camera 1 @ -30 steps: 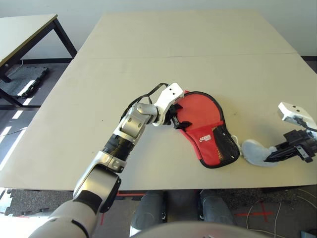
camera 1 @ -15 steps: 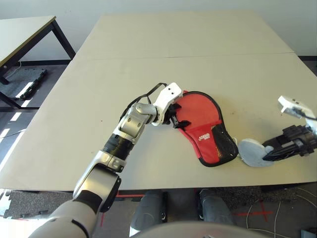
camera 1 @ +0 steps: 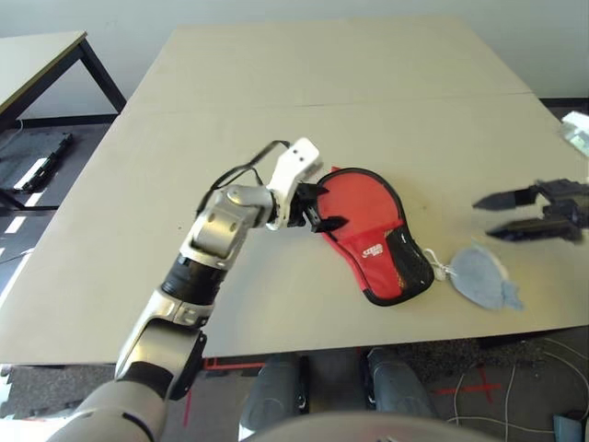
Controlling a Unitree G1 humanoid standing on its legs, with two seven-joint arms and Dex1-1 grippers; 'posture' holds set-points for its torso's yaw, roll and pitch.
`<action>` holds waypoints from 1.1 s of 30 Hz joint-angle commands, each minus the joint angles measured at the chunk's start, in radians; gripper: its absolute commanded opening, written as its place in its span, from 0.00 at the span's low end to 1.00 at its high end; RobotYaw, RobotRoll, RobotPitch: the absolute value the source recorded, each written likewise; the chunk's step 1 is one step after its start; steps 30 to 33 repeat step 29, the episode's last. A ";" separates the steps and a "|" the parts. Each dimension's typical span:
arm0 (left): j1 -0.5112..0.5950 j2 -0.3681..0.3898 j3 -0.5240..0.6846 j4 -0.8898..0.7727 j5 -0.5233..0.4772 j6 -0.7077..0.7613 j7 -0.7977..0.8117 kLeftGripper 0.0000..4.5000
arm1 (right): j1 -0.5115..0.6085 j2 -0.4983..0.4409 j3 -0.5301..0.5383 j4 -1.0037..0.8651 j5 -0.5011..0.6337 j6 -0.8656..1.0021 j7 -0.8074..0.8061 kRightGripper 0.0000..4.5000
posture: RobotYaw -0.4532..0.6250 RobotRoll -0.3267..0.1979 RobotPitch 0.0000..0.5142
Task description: Store the ping-pong paddle in its case and zip it.
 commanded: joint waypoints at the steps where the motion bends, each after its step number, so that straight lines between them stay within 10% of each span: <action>1: 0.020 -0.016 0.166 0.021 -0.049 -0.025 0.131 1.00 | -0.064 0.096 -0.145 0.191 -0.094 -0.172 -0.262 1.00 | 0.39 0.62 0.16; 12: 0.133 -0.027 0.445 0.183 -0.041 -0.312 0.454 1.00 | -0.103 0.221 -0.382 0.472 -0.233 -0.504 -0.654 1.00 | 0.41 0.62 0.17; 33: 0.221 -0.033 0.503 0.425 -0.029 -0.702 0.660 1.00 | -0.089 0.263 -0.521 0.602 -0.311 -0.611 -0.909 1.00 | 0.42 0.62 0.15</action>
